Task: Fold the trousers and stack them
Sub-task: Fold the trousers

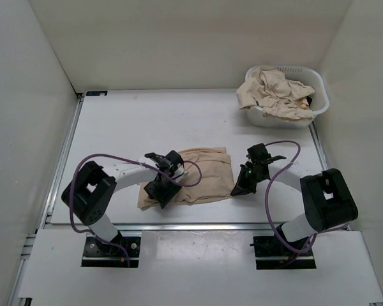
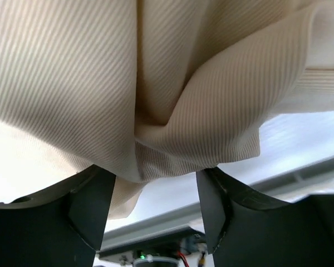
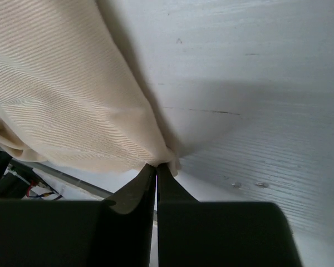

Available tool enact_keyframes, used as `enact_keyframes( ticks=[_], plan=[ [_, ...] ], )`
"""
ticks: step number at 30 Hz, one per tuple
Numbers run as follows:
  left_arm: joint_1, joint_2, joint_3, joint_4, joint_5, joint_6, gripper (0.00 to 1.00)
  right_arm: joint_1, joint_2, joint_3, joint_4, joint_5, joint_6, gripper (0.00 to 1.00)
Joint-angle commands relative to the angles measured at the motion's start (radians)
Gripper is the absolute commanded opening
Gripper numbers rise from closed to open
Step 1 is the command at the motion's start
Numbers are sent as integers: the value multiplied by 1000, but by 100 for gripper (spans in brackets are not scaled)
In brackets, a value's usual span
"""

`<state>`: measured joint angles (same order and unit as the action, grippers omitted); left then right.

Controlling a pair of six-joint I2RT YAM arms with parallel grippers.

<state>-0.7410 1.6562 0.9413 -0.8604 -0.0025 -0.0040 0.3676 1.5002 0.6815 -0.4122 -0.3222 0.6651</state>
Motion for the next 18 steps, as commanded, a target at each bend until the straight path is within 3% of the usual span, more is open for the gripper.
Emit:
enact_keyframes(
  ticks=[1,6,9,11,15,18],
  plan=[
    [-1,-85,-68,83,-103,4,71,-28,-41,-59,1,17,-28,0],
    [11,-300,-9,-24,16,4,78,-29,-129,-77,-148,41,-123,0],
    [113,-309,154,-94,235,4,80,-29,-126,-77,-160,5,-156,6],
    [216,-250,256,-94,331,4,77,-29,-112,-68,-160,5,-156,7],
    [366,-54,388,-94,426,4,63,-29,-90,-57,-151,5,-156,7],
    [416,77,435,-59,423,4,65,-29,-81,-57,-151,5,-156,8]
  ],
)
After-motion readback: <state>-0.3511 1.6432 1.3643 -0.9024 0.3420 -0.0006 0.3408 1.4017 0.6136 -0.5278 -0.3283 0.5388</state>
